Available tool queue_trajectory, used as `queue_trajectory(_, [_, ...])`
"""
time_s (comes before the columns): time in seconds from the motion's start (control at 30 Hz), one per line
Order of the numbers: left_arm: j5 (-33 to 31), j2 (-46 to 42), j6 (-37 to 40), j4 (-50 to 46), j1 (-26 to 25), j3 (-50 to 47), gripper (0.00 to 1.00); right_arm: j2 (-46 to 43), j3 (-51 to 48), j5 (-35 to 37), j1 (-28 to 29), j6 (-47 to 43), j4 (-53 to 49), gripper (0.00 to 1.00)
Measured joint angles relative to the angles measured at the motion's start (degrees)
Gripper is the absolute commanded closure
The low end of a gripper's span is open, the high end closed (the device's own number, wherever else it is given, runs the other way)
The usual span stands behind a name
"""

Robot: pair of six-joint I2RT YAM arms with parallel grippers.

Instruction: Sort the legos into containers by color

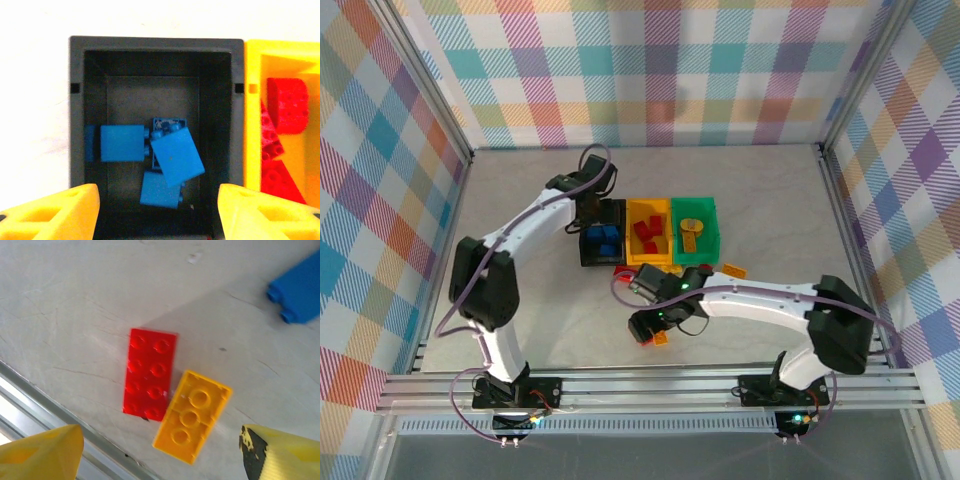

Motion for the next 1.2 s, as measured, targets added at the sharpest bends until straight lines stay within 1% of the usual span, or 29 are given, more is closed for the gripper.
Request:
queue_trajectory(0.2, [-0.63,-11.21,-0.57,-0.33,0.04,-6.75,0.35,6.73,5.27,1.38,1.01,-5.01,-0.09,0.23])
queue_trajectory(0.33, [-0.59,-14.88,-1.7,-0.44,0.13,-11.19,0.35,10.12,8.39,1.84,1.01,-8.33,-0.57,0.26])
queue_trajectory(0.63, [-0.57,-19.78,-3.85,-2.03,0.13,-16.59,0.35,15.96,11.43,1.97,1.05,-11.39,-2.16,0.33])
queue_trajectory(0.83, [-0.61,-22.56,-4.68,-2.08,0.13,-16.79,0.35,17.64,11.72,2.34,1.05,-11.52,-3.43,0.37])
queue_trajectory(1.2, [-0.66,-23.54,-4.68,-2.75,0.13,-16.79,0.35,19.56,13.77,2.25,1.05,-12.72,-4.46,0.43])
